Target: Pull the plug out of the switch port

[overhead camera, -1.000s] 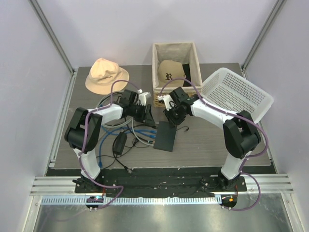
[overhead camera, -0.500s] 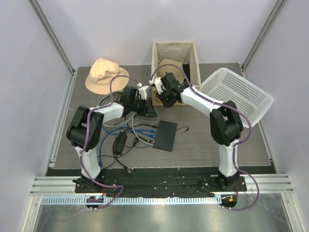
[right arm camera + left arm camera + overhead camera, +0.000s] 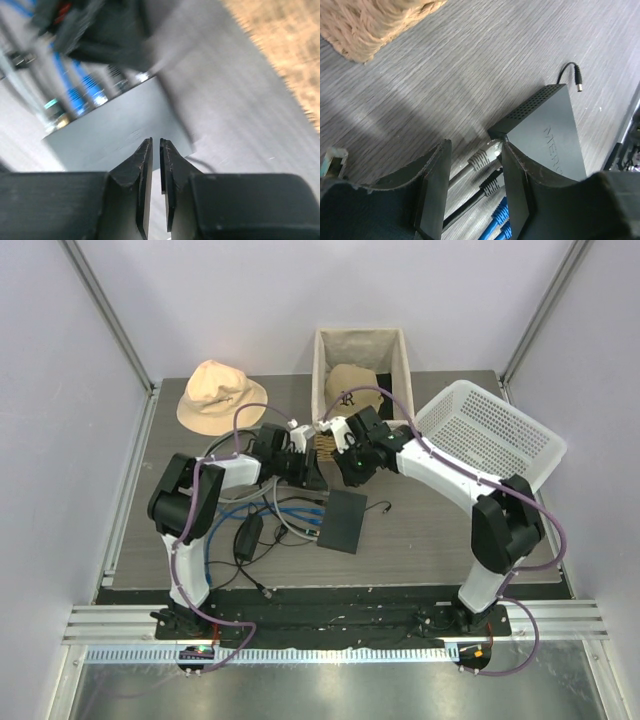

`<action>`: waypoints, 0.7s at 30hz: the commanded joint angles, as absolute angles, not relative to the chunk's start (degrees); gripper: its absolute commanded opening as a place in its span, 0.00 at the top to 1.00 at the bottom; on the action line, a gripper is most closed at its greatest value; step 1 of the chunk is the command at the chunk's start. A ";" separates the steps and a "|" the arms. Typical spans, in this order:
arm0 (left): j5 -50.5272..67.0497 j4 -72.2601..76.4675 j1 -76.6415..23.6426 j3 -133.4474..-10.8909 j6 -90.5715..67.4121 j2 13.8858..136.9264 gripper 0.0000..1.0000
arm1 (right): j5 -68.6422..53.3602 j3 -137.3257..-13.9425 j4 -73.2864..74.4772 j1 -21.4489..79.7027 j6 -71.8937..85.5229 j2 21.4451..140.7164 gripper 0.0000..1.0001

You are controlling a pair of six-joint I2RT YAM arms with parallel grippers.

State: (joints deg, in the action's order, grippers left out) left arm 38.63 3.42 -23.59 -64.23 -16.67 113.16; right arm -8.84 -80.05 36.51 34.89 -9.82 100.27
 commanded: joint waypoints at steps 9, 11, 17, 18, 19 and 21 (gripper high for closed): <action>45.17 8.00 -23.55 -62.49 -20.31 116.46 0.55 | -17.49 -70.14 34.45 36.21 -7.83 99.93 0.83; 45.35 7.74 -23.55 -61.70 -19.87 116.28 0.56 | -16.44 -69.00 33.84 36.21 -7.73 100.90 0.84; 45.35 6.07 -23.82 -61.79 -18.90 116.54 0.59 | -13.89 -66.80 32.26 36.21 -8.00 101.95 0.85; 45.35 5.98 -23.99 -61.70 -18.98 116.63 0.61 | -13.71 -66.80 32.17 36.21 -8.17 102.04 0.85; 45.35 5.80 -24.08 -61.61 -18.90 116.63 0.62 | -13.45 -66.80 32.17 36.12 -8.35 101.95 0.85; 45.61 5.19 -24.34 -61.52 -18.81 116.72 0.64 | -13.10 -66.88 32.17 36.21 -8.70 101.95 0.85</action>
State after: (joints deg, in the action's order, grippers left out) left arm 44.95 8.27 -23.57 -62.92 -19.66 115.48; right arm -15.53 -67.88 33.43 35.90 -8.25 101.54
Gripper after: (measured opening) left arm 0.373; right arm 0.149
